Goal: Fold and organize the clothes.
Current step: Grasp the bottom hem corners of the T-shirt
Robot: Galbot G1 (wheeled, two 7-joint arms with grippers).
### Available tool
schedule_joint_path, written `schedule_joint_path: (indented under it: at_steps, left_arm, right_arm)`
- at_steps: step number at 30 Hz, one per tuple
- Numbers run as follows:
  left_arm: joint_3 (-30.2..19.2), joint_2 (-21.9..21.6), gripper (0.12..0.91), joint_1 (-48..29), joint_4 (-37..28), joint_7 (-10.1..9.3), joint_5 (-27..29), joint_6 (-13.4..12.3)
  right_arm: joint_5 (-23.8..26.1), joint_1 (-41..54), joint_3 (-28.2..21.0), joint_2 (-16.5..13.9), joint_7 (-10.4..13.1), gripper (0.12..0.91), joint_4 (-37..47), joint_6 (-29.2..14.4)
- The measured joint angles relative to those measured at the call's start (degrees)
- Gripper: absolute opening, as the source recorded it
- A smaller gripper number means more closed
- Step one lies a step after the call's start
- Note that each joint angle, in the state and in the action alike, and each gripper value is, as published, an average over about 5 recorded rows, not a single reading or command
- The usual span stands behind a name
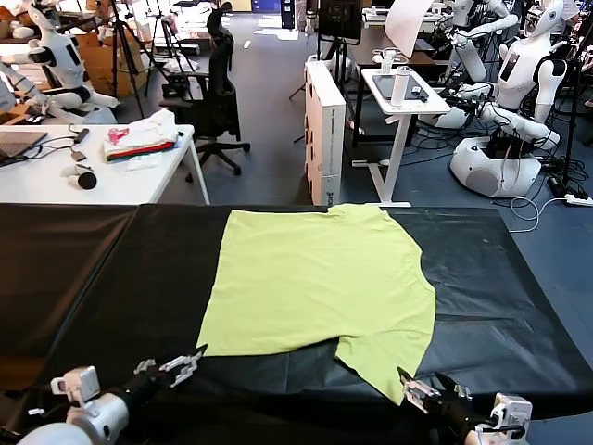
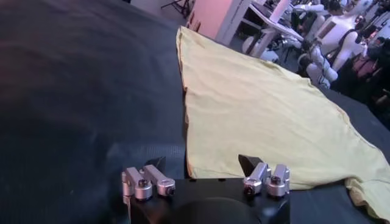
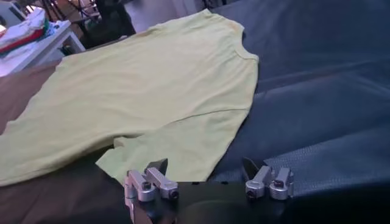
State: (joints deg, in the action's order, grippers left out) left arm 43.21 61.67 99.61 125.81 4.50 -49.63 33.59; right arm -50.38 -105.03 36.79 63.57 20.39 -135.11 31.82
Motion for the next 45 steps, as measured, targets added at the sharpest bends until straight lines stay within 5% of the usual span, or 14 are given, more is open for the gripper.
schedule_joint_path:
  at_steps: [24,30,38,42,45]
  left_arm:
    - [-1.91,2.94,0.882,-1.33,-2.72,0.09,3.19,-1.95]
    - [-2.32,3.29,0.658,-1.49,-3.47,0.06,3.41,-2.20]
    - [-2.22,3.32,0.210,-0.98,-3.56,-0.12,3.51,-2.22]
    - [-2.01,3.22,0.147,-0.71,-3.34,-0.12,3.41,-2.34]
    - [-2.01,3.20,0.147,-0.80,-3.29,-0.12,3.36,-2.40]
  right_arm:
    - [5.81,1.76,-5.03,1.73,-0.70,0.887,2.27,0.55]
    - [6.43,2.00,-5.57,1.71,-1.19,0.609,2.90,0.50]
    - [6.54,0.87,-5.33,1.80,-1.12,0.368,1.95,0.55]
    - [6.56,0.52,-4.95,1.63,-1.13,0.187,1.82,0.61]
    - [6.52,0.63,-4.57,1.50,-1.19,0.138,2.21,0.59]
